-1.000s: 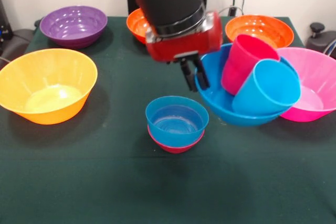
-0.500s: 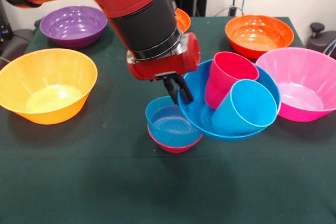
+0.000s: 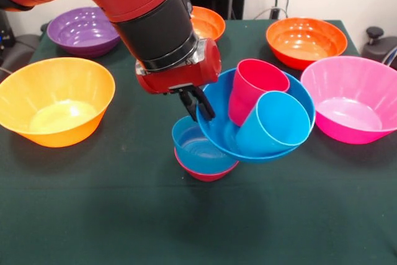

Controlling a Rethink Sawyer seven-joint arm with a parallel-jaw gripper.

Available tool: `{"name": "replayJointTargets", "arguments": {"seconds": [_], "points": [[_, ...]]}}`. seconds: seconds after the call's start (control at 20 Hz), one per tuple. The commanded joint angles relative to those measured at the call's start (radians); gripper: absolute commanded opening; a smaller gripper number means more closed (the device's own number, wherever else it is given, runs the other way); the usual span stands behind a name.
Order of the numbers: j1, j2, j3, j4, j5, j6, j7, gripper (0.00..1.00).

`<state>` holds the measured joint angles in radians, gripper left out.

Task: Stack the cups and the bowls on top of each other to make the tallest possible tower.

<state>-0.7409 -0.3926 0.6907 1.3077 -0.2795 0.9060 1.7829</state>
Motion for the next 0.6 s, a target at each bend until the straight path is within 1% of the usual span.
{"name": "replayJointTargets", "arguments": {"seconds": [0.05, 0.35, 0.4, 0.6], "points": [[-0.008, 0.016, 0.057, -0.044, -0.056, 0.136, -0.348, 0.00], [-0.009, 0.054, 0.071, -0.140, -0.071, 0.208, -0.396, 0.00], [-0.023, 0.052, 0.072, -0.107, -0.078, 0.184, -0.398, 0.00], [-0.035, 0.069, 0.076, -0.109, -0.093, 0.176, -0.421, 0.00]]}}
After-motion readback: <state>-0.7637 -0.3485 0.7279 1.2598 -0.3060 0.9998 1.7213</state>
